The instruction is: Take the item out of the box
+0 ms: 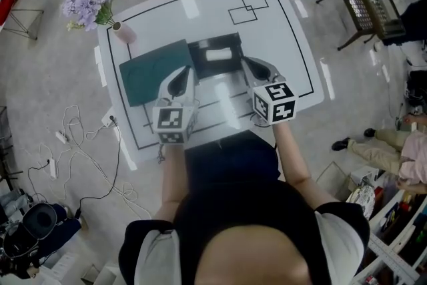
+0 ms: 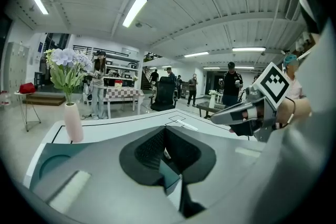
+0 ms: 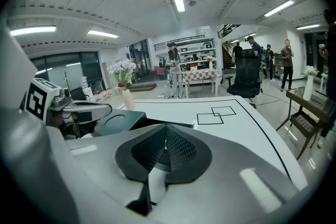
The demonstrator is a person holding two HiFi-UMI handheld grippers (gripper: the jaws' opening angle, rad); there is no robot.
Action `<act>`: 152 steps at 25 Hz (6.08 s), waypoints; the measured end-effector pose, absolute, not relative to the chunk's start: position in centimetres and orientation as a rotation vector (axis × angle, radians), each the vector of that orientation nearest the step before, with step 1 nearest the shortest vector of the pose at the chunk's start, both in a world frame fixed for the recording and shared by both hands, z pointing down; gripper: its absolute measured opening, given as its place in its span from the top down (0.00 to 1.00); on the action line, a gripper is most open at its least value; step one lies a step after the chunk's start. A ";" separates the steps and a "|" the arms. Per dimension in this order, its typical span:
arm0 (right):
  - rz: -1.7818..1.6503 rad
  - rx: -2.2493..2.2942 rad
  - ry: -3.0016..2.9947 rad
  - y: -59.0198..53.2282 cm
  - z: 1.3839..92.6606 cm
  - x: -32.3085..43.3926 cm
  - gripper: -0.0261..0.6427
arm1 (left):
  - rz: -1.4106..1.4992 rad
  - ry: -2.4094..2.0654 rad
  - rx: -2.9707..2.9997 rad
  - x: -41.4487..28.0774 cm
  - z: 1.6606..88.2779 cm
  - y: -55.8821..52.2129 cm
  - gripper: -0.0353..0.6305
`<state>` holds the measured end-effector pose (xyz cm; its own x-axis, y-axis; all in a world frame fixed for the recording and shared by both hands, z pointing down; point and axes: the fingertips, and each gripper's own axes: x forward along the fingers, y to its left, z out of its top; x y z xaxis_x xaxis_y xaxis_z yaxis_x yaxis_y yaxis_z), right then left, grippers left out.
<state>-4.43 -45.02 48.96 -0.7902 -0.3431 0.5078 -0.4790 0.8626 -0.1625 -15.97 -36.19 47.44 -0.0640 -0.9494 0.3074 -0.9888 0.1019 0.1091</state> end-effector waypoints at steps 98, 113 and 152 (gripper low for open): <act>-0.255 -0.270 -1.955 -44.2 59.1 -12.1 0.76 | 0.178 -2.101 1.797 -20.0 49.3 -37.7 0.93; -0.166 -0.173 -2.085 -44.1 55.8 -11.0 0.76 | 0.199 -2.112 1.848 -18.8 47.3 -37.5 0.93; 0.051 0.344 -2.572 -46.2 41.1 -4.7 0.75 | 0.224 -2.134 1.993 -16.4 42.8 -37.2 0.93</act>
